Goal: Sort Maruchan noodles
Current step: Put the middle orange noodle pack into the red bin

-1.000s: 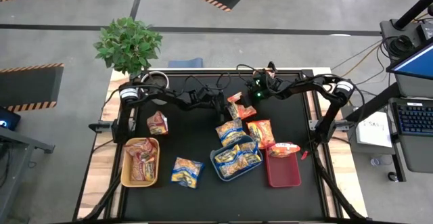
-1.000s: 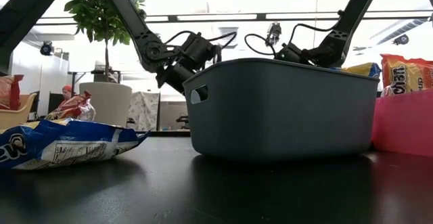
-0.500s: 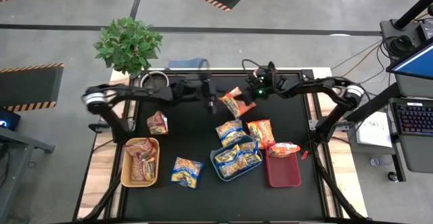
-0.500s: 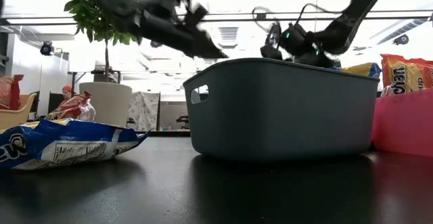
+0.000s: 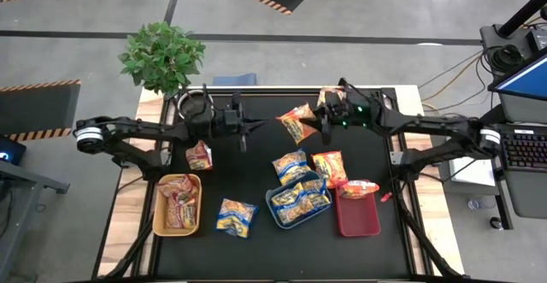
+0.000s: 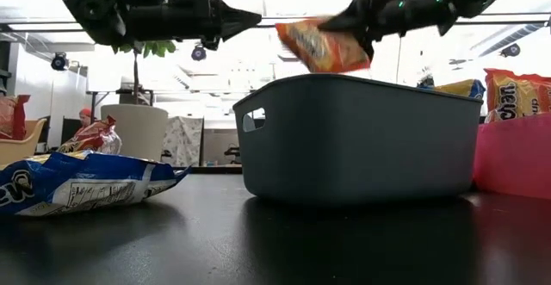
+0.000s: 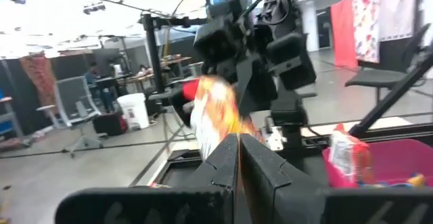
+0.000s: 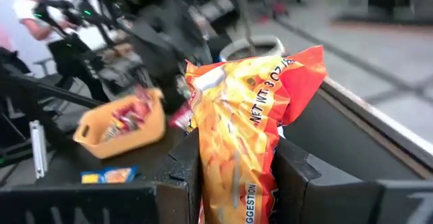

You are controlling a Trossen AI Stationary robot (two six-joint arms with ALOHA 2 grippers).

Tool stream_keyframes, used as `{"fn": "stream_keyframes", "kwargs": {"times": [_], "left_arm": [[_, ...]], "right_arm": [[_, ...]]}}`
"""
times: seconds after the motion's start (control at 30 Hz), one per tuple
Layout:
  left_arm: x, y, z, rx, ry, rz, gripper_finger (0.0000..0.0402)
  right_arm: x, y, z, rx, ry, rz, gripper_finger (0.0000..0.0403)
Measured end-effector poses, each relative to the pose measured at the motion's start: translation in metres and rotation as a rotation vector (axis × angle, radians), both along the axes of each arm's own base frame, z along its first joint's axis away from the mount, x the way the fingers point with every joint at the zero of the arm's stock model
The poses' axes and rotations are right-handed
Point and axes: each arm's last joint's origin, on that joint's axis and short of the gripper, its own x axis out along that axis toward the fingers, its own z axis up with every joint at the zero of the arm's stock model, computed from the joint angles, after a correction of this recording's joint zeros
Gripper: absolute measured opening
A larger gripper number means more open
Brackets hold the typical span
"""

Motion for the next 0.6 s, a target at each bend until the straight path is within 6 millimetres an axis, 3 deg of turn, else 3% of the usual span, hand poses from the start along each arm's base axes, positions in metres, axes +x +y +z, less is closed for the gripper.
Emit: {"fn": "stream_keyframes", "kwargs": {"times": [0.17, 0.37, 0.6], "left_arm": [[0.002, -0.011, -0.002, -0.024, 0.005, -0.043, 0.0], [0.009, -0.027, 0.001, -0.056, 0.0, -0.132, 0.0007], [0.019, -0.033, 0.007, -0.058, -0.014, -0.182, 0.0088]], "right_arm": [[-0.007, 0.03, 0.0, -0.113, -0.137, 0.021, 0.0107], [-0.014, 0.057, -0.023, -0.195, -0.271, 0.016, 0.0107], [-0.019, 0.07, -0.034, -0.275, -0.345, -0.026, 0.0107]]}}
